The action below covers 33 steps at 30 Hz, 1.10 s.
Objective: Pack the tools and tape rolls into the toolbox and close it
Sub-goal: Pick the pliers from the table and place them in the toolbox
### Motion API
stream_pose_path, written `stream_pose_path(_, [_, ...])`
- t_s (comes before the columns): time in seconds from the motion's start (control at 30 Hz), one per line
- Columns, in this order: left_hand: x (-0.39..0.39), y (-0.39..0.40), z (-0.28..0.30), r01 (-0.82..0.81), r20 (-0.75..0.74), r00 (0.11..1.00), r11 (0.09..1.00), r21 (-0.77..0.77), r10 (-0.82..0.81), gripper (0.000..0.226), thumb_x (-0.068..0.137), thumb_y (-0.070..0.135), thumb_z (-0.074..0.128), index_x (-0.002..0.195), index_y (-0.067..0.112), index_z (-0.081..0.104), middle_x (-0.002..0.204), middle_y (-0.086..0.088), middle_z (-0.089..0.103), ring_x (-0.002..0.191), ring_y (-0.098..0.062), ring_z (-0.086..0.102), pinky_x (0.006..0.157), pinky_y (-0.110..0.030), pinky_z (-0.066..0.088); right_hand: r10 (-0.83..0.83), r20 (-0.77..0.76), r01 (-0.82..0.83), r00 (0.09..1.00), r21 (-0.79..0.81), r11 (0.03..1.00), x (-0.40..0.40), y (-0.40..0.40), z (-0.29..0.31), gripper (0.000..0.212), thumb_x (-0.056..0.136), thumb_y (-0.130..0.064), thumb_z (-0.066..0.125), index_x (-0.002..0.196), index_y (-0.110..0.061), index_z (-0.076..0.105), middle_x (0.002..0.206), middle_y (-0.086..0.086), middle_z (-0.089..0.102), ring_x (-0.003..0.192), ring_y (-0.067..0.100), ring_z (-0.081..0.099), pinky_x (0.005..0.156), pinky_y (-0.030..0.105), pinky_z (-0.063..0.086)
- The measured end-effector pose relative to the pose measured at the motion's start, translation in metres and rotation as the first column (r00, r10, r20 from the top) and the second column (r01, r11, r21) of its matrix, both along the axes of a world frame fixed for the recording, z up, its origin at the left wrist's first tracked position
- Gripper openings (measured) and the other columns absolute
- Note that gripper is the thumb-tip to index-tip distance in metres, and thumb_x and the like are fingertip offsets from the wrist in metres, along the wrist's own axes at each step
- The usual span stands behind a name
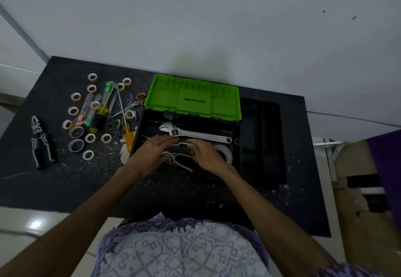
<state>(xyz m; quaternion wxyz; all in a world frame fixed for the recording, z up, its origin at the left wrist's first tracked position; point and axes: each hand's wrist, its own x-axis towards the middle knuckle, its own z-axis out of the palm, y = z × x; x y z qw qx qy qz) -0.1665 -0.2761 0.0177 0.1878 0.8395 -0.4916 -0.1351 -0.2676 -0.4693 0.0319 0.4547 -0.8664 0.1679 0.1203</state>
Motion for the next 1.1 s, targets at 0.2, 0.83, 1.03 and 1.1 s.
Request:
stream_pose_path(0.2, [0.0, -0.004, 0.0, 0.091, 0.099, 0.991, 0.995, 0.046, -0.095, 0.079, 0.075, 0.022, 0.08, 0.144, 0.012, 0.043, 0.138, -0.013, 0.053, 0.12, -0.034, 0.054, 0.096, -0.041, 0.047, 0.016, -0.004, -0.016, 1.0, 0.035, 0.999, -0.001, -0.011, 0.001, 0.032, 0.106, -0.021, 0.041, 0.117, -0.001, 0.063, 0.093, 0.014, 0.062, 0.081, 0.025, 0.057, 0.078, 0.045, 0.047])
stream_pose_path(0.83, [-0.002, -0.024, -0.025, 0.0, 0.3, 0.947, 0.938, 0.346, -0.111, 0.049, 0.088, 0.026, 0.053, 0.127, -0.002, 0.047, 0.105, -0.022, 0.061, 0.082, -0.036, 0.063, 0.067, -0.04, 0.055, 0.082, -0.073, -0.079, 0.994, 0.044, 0.996, 0.02, -0.015, -0.022, 0.028, 0.104, -0.021, 0.044, 0.107, -0.003, 0.065, 0.086, 0.003, 0.059, 0.08, 0.017, 0.052, 0.072, 0.028, 0.036])
stream_pose_path(1.03, [-0.003, -0.032, -0.013, 0.063, 0.172, 0.975, 0.913, 0.404, -0.143, 0.055, 0.08, 0.03, 0.069, 0.128, 0.006, 0.053, 0.116, -0.016, 0.059, 0.094, -0.034, 0.062, 0.066, -0.038, 0.054, 0.03, -0.142, -0.016, 0.989, 0.104, 0.994, 0.01, -0.017, -0.035, 0.032, 0.106, -0.023, 0.042, 0.125, -0.007, 0.061, 0.093, 0.0, 0.059, 0.085, 0.014, 0.057, 0.078, 0.026, 0.042])
stream_pose_path(1.1, [-0.001, -0.031, -0.014, 0.073, 0.185, 0.97, 0.916, 0.394, -0.156, 0.053, 0.082, 0.029, 0.067, 0.127, 0.006, 0.053, 0.118, -0.016, 0.059, 0.095, -0.035, 0.062, 0.066, -0.038, 0.053, 0.019, -0.162, 0.0, 0.987, 0.118, 0.993, 0.009, -0.015, -0.039, 0.032, 0.105, -0.026, 0.042, 0.125, -0.009, 0.061, 0.094, 0.0, 0.061, 0.086, 0.016, 0.058, 0.079, 0.027, 0.043])
